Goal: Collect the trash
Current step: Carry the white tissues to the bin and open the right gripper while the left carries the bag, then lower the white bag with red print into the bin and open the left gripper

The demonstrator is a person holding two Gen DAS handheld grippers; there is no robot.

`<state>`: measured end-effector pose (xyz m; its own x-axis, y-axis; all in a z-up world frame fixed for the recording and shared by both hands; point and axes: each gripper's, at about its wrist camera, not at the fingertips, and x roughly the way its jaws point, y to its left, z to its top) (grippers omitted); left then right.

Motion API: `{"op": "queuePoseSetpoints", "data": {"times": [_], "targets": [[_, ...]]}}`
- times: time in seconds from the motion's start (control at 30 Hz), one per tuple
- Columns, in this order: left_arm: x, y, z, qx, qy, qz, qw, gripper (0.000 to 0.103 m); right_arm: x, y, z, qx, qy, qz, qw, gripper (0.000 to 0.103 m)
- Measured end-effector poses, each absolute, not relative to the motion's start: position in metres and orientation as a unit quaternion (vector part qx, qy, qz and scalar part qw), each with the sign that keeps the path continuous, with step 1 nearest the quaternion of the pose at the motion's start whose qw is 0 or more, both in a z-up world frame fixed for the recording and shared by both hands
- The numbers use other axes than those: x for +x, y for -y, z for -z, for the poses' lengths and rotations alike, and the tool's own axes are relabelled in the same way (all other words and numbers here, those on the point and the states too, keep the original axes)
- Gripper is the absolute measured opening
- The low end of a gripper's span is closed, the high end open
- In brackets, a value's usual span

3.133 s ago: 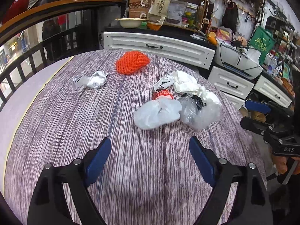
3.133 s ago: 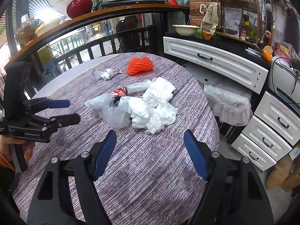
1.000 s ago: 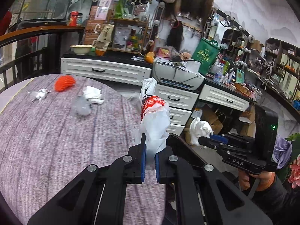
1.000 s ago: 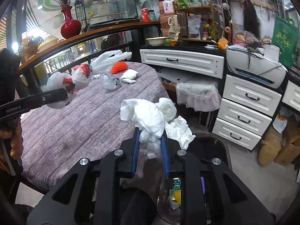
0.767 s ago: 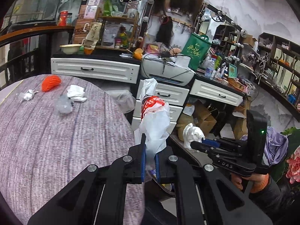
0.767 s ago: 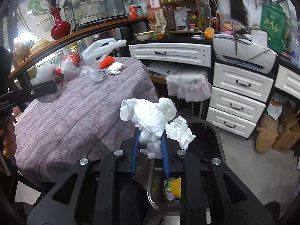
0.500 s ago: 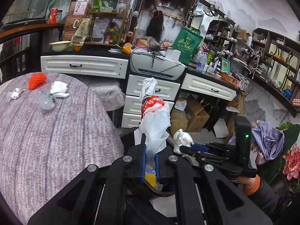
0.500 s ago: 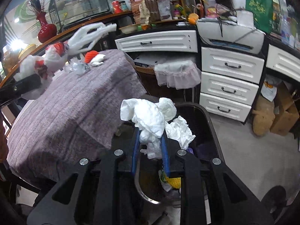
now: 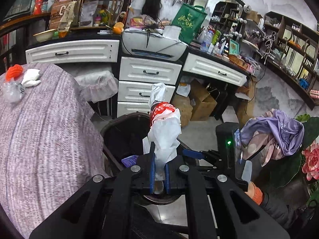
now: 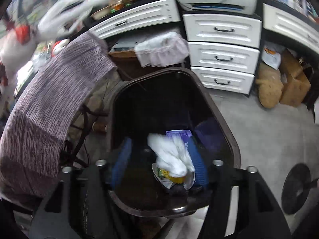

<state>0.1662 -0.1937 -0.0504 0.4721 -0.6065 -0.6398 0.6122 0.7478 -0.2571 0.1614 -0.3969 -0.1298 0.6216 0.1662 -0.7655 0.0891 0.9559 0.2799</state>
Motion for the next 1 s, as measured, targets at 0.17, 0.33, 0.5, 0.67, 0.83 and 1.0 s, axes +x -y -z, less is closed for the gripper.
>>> {"op": "queuePoseSetpoints", "data": {"times": [0.17, 0.33, 0.5, 0.67, 0.83, 1.0], "targets": [[0.167, 0.210, 0.068, 0.020, -0.391, 0.360, 0.847, 0.008, 0.139, 0.412, 0.123, 0.155, -0.416, 0.006, 0.896, 0.063], [0.167, 0.224, 0.082, 0.034, -0.405, 0.363, 0.838, 0.008, 0.115, 0.429, 0.110, 0.158, -0.396, 0.037, 0.904, 0.064], [0.172, 0.239, 0.097, 0.046, -0.426, 0.360, 0.829, 0.008, 0.095, 0.444, 0.099, 0.164, -0.381, 0.054, 0.909, 0.064], [0.176, 0.250, 0.112, 0.053, -0.446, 0.354, 0.820, 0.008, 0.089, 0.453, 0.094, 0.166, -0.374, 0.064, 0.910, 0.064], [0.178, 0.258, 0.123, 0.061, -0.462, 0.351, 0.812, 0.008, 0.088, 0.457, 0.094, 0.174, -0.374, 0.068, 0.908, 0.064], [0.180, 0.265, 0.130, 0.067, -0.472, 0.348, 0.807, 0.012, 0.087, 0.459, 0.098, 0.179, -0.377, 0.070, 0.906, 0.064]]}}
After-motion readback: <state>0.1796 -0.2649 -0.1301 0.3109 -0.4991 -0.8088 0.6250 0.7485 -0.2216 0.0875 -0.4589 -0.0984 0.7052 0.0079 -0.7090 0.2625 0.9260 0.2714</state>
